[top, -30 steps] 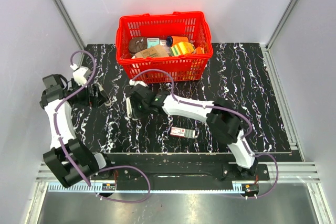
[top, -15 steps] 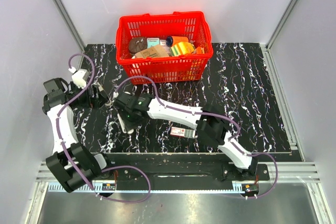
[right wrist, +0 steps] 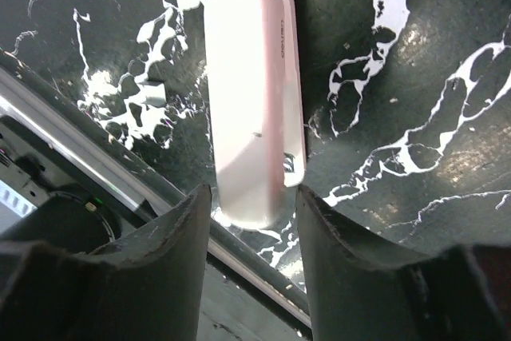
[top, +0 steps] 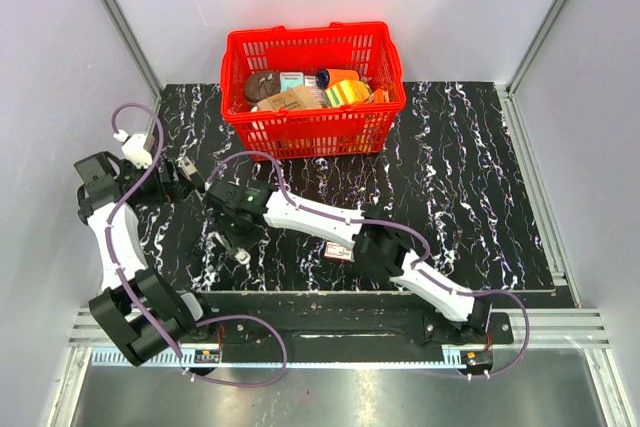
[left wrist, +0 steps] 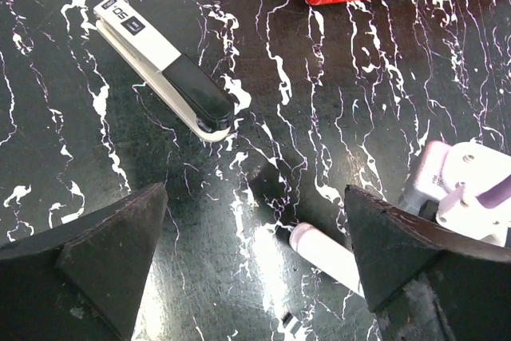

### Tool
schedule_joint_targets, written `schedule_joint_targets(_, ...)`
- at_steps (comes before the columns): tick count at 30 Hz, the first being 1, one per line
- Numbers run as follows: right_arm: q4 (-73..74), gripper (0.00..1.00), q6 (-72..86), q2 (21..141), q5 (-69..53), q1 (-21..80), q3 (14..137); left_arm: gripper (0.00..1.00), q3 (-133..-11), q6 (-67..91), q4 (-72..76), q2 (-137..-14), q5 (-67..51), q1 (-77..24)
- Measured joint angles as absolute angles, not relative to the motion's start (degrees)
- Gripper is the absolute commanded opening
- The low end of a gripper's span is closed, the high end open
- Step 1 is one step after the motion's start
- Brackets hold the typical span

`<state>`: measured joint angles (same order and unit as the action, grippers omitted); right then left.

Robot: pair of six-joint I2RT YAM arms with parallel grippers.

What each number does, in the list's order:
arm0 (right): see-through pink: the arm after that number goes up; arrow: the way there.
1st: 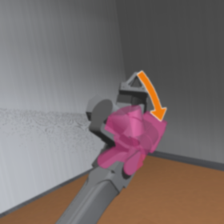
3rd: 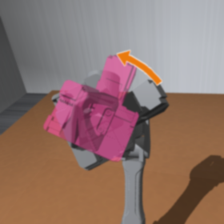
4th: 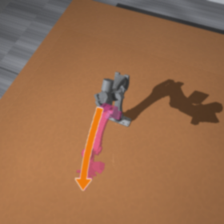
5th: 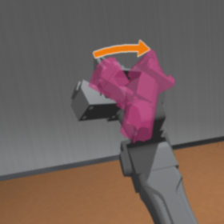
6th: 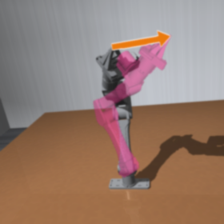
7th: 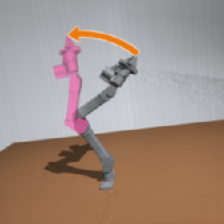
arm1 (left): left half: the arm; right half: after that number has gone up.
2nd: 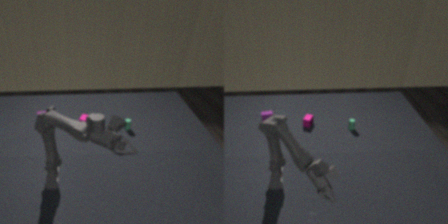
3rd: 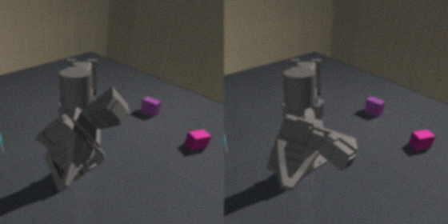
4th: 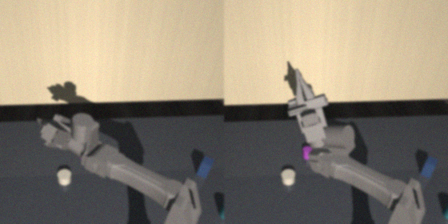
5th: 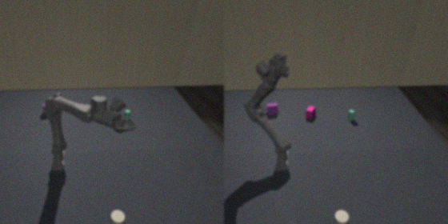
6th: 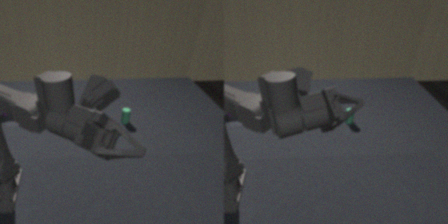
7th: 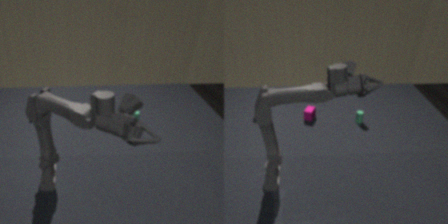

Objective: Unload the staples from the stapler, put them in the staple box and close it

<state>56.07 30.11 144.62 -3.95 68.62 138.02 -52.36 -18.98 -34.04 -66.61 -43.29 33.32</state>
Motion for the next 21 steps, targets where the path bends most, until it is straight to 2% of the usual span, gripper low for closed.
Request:
schedule_joint_targets(2,56.47,0.61,30.41,145.67,-3.99,68.66,140.18,0.98,-52.36,-18.48,-33.36,-67.0,-43.29,33.47)
schedule_joint_targets(7,56.95,0.63,30.7,146.76,-3.97,68.69,142.3,0.98,-52.36,-17.47,-32.49,-68.79,-43.31,34.06)
schedule_joint_targets(13,56.51,0.74,28.62,146.47,0.19,68.62,142.37,0.98,-52.84,-16.51,-32.58,-71.61,-43.94,36.49)
schedule_joint_targets(21,47.37,0.81,19.62,145.01,4.01,65.71,145.08,0.98,-57.47,-16.08,-35.59,-74.72,-47.35,41.8)
